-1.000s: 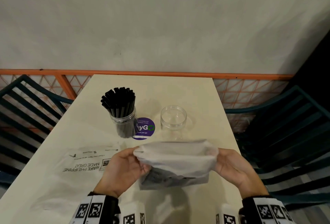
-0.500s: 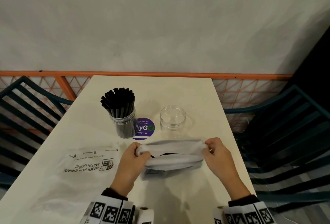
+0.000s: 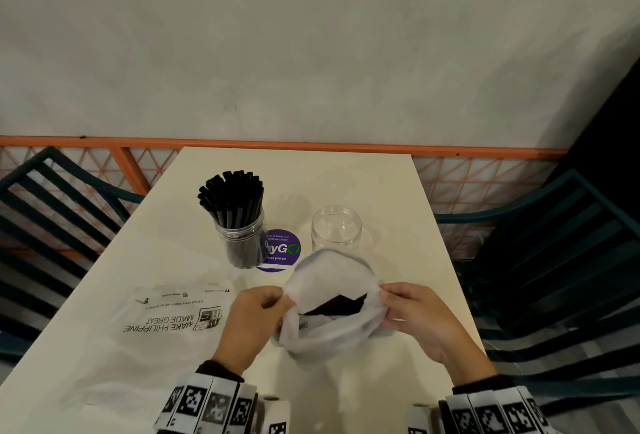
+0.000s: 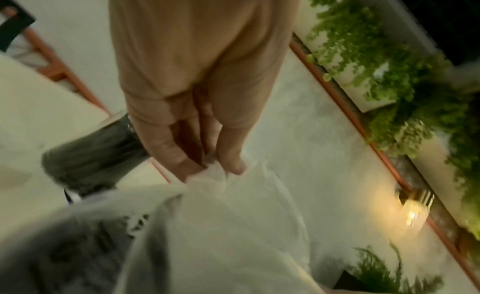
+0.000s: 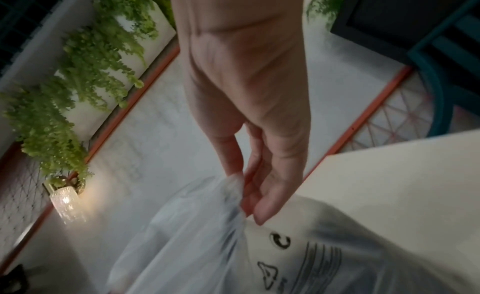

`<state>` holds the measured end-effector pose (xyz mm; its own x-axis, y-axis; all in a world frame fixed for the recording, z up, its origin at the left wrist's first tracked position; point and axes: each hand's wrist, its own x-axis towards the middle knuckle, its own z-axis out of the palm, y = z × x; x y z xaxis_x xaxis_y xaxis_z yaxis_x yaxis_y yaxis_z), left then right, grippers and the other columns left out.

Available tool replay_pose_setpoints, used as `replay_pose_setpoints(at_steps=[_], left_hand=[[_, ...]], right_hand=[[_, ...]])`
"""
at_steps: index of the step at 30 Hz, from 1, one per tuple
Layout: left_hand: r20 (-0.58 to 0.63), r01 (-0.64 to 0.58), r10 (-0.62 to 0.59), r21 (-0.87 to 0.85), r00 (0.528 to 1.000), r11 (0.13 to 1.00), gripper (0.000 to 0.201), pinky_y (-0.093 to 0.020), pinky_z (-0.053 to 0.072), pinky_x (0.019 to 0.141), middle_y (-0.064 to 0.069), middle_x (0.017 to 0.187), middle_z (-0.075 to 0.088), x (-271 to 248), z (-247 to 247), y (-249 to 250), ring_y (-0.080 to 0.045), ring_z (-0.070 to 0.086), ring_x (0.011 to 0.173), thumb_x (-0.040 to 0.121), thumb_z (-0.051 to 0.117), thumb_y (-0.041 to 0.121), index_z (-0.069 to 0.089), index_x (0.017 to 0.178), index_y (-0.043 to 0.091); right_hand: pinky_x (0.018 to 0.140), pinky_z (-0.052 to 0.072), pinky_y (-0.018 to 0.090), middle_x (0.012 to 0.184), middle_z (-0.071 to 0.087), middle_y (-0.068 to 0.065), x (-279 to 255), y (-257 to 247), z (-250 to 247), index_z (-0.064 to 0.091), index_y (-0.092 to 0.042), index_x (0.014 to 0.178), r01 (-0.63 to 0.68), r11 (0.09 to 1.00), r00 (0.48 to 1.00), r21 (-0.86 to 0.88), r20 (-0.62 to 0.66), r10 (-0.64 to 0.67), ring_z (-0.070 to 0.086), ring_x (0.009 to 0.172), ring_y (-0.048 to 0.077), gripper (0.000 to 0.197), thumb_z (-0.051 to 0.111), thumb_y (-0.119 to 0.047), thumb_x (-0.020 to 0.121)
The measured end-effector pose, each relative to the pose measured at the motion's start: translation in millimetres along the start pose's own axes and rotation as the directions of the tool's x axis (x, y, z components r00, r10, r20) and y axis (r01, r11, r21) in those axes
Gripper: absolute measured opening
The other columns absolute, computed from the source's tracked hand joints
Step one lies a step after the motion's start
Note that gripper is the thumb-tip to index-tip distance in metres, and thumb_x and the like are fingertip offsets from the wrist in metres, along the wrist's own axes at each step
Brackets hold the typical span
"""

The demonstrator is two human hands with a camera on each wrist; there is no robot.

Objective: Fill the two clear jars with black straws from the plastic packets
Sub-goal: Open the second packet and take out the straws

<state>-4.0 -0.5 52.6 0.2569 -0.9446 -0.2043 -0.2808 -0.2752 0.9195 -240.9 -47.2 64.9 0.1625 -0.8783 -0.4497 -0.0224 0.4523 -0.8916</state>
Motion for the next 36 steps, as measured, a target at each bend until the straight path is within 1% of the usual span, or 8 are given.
replay_pose_setpoints(at_steps=[4, 9, 12, 20, 22, 25, 30, 36], left_hand=[[0.183, 0.251, -0.21, -0.235, 0.96, 0.939, 0.024, -0.026, 0.048, 0.046, -0.018, 0.074, 0.053, -2, 7, 1, -0.023, 0.05, 0.063, 0.091, 0.047, 0.008, 0.059, 0.07, 0.005], [0.391, 0.493, -0.311, -0.768, 0.866, 0.409, 0.026, -0.035, 0.059, 0.064, -0.016, 0.085, 0.073, 0, -8, 0, -0.025, 0.07, 0.073, 0.093, 0.041, 0.015, 0.061, 0.102, 0.001], [0.384, 0.474, -0.321, -0.834, 0.866, 0.281, 0.027, -0.041, 0.057, 0.066, -0.019, 0.09, 0.071, 2, -10, 2, -0.03, 0.069, 0.076, 0.079, 0.047, 0.011, 0.061, 0.1, 0.0], [0.369, 0.338, -0.117, -0.618, 0.922, 0.71, 0.049, -0.042, 0.056, 0.08, -0.024, 0.117, 0.062, -2, -8, 4, -0.038, 0.059, 0.107, 0.073, 0.066, 0.008, 0.051, 0.119, -0.003], [0.257, 0.266, -0.149, -0.514, 0.955, 0.816, 0.034, -0.036, 0.056, 0.071, -0.019, 0.107, 0.063, -3, -3, 8, -0.032, 0.061, 0.097, 0.079, 0.057, -0.004, 0.049, 0.112, 0.001], [-0.032, 0.089, -0.097, -0.195, 0.995, 0.977, 0.022, -0.027, 0.046, 0.067, -0.007, 0.086, 0.059, -2, 4, 9, -0.023, 0.055, 0.08, 0.081, 0.048, -0.004, 0.056, 0.091, 0.013], [-0.3, -0.04, 0.131, 0.293, 0.945, 0.955, 0.027, -0.026, 0.04, 0.07, -0.006, 0.093, 0.048, 0, -4, -6, -0.023, 0.052, 0.072, 0.067, 0.077, 0.014, 0.056, 0.084, 0.01], [-0.093, 0.087, -0.087, -0.004, 0.992, 0.996, 0.018, -0.028, 0.042, 0.06, 0.002, 0.051, 0.058, -1, -2, -11, -0.018, 0.048, 0.057, 0.079, 0.066, 0.008, 0.068, 0.062, 0.009]], right_hand=[[0.066, 0.056, 0.029, 0.083, 0.07, 0.013, 4, 10, 10, 0.063, -0.002, 0.092, -0.169, 0.961, 0.982, 0.22, 0.119, 0.145, 0.068, 0.075, 0.022, 0.013, 0.051, 0.0, 0.09], [0.06, 0.059, 0.028, 0.083, 0.071, 0.016, 8, 14, -9, 0.067, 0.003, 0.092, -0.285, 0.82, 0.956, 0.497, 0.215, 0.202, 0.068, 0.071, 0.024, 0.022, 0.059, 0.004, 0.072], [0.065, 0.061, 0.037, 0.094, 0.07, 0.027, 4, 16, -18, 0.068, 0.014, 0.092, -0.276, 0.784, 0.948, 0.556, 0.294, 0.125, 0.07, 0.079, 0.034, 0.053, 0.074, 0.012, 0.04], [0.084, 0.048, 0.037, 0.111, 0.065, 0.012, -4, 11, -22, 0.058, -0.01, 0.112, -0.163, 0.874, 0.945, 0.458, 0.326, 0.005, 0.06, 0.103, 0.026, 0.046, 0.063, -0.019, 0.067], [0.08, 0.049, 0.033, 0.105, 0.064, 0.011, -3, 14, -18, 0.054, -0.012, 0.112, -0.024, 0.994, 0.986, 0.106, 0.165, 0.006, 0.06, 0.097, 0.025, 0.044, 0.069, -0.018, 0.072], [0.06, 0.04, 0.021, 0.076, 0.056, 0.003, 3, 15, -11, 0.059, -0.01, 0.09, 0.148, 0.854, 0.955, -0.5, -0.153, -0.255, 0.051, 0.071, 0.019, 0.01, 0.062, -0.019, 0.085], [0.07, 0.05, 0.035, 0.072, 0.06, 0.005, 8, 16, -25, 0.061, -0.019, 0.07, 0.159, 0.842, 0.9, -0.516, -0.276, -0.339, 0.057, 0.072, 0.025, 0.015, 0.064, -0.012, 0.082], [0.084, 0.055, 0.044, 0.09, 0.07, 0.01, 7, 24, -19, 0.068, -0.01, 0.088, 0.075, 0.926, 0.959, -0.371, -0.228, -0.169, 0.064, 0.087, 0.026, 0.008, 0.061, -0.008, 0.084]])
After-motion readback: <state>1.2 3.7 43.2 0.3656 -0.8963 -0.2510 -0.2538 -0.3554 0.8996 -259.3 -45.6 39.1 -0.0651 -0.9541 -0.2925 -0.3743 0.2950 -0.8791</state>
